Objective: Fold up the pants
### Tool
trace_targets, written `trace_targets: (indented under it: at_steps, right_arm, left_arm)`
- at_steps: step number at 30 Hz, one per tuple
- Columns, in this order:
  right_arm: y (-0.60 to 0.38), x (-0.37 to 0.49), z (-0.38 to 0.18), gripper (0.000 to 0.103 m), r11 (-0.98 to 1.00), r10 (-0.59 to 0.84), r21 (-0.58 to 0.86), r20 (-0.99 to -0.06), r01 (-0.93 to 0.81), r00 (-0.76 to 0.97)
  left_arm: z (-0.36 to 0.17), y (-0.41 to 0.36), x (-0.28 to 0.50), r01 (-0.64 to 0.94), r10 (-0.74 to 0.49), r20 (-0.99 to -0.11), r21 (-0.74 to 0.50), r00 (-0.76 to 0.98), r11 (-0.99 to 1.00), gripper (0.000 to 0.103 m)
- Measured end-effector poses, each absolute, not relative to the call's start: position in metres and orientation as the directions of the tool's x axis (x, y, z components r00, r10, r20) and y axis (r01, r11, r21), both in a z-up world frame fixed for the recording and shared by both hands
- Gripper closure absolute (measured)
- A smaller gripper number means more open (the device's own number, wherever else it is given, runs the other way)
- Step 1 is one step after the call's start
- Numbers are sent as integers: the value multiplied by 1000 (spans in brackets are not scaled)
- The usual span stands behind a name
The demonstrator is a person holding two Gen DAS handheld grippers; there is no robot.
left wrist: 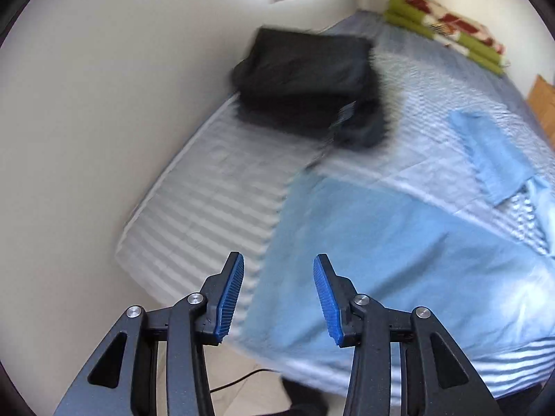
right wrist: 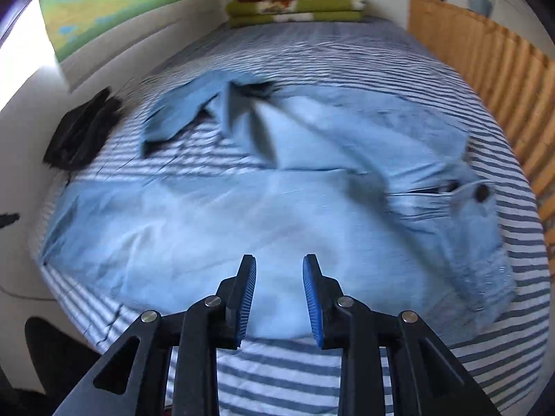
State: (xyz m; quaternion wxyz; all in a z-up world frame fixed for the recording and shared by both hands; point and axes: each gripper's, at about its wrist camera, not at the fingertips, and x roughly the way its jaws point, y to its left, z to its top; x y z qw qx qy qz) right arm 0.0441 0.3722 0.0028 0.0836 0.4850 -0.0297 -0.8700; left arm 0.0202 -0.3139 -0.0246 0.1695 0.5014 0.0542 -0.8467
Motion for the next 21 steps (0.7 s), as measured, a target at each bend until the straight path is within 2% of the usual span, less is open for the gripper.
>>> trace_targets:
  at_steps: [2, 4, 9, 11, 12, 13, 21]
  right_arm:
    - [402, 26, 4, 70, -989, -141, 138, -841, 45, -523]
    - [424, 8, 7, 69, -992, -97, 128, -836, -20, -540]
    - [450, -42, 7, 66, -995, -27, 75, -842, -68, -539]
    - [463, -69, 1, 57, -994, -19, 74, -857, -86, -515]
    - [468, -84, -3, 49, -992, -6, 70, -864, -107, -503]
    - [474, -96, -7, 47, -990, 12, 59, -867, -128, -498]
    - [527, -175, -39, 43, -969, 35, 75, -900, -234, -434]
  left_arm:
    - [-18, -290, -4, 300, -181, -863, 36, -472, -953, 57]
    - [-13, -256, -36, 236, -125, -857, 4, -499, -972, 55]
    - [-17, -153, -119, 58, -39, -854, 10, -519, -998, 47]
    - [-25, -113, -150, -4, -1, -860, 4, -510, -1000, 42]
    - [-32, -90, -166, -40, 17, -866, 3, -500, -999, 38]
    - [-38, -72, -179, -68, 28, -871, 6, -490, -998, 37]
    - [-111, 71, -260, -278, -11, -910, 138, -413, -951, 37]
